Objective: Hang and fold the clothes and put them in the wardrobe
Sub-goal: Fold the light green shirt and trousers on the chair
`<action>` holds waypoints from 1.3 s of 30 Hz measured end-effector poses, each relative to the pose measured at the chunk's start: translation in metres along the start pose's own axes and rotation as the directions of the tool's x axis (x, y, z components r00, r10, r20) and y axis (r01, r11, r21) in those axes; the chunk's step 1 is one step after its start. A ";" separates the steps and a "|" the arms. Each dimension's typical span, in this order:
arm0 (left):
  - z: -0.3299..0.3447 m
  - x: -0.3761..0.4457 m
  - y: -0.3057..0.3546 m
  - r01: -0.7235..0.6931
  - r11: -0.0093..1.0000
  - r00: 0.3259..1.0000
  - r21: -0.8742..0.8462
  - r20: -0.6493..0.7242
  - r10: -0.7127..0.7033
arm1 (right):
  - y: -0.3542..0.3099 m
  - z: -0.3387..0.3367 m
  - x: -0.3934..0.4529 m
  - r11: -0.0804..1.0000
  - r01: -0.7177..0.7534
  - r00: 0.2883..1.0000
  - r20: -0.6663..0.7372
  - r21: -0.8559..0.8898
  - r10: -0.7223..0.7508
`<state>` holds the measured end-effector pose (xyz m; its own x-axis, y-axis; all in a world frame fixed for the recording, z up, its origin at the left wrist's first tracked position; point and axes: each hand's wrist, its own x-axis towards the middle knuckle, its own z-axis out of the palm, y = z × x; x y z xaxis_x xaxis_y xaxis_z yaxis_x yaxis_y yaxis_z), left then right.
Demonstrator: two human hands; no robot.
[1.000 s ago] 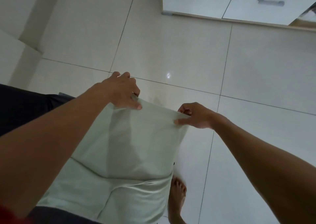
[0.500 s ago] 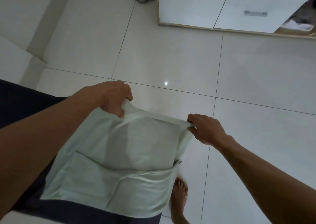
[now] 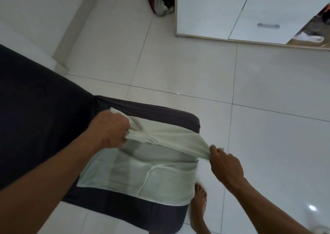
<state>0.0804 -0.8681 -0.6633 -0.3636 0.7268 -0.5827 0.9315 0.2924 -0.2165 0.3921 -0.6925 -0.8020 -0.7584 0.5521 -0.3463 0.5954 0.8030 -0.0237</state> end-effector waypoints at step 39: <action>0.125 -0.072 -0.022 0.627 -0.199 0.750 -0.753 0.653 -0.110 | -0.224 -0.044 -0.018 0.728 0.619 0.779 -0.115 0.295 -0.616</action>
<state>0.0878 -1.0049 -0.7145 -0.3665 0.1071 -0.9242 -0.4227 0.8658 0.2679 0.2607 -0.8720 -0.7489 -0.9883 -0.0386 -0.1478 0.0424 0.8601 -0.5084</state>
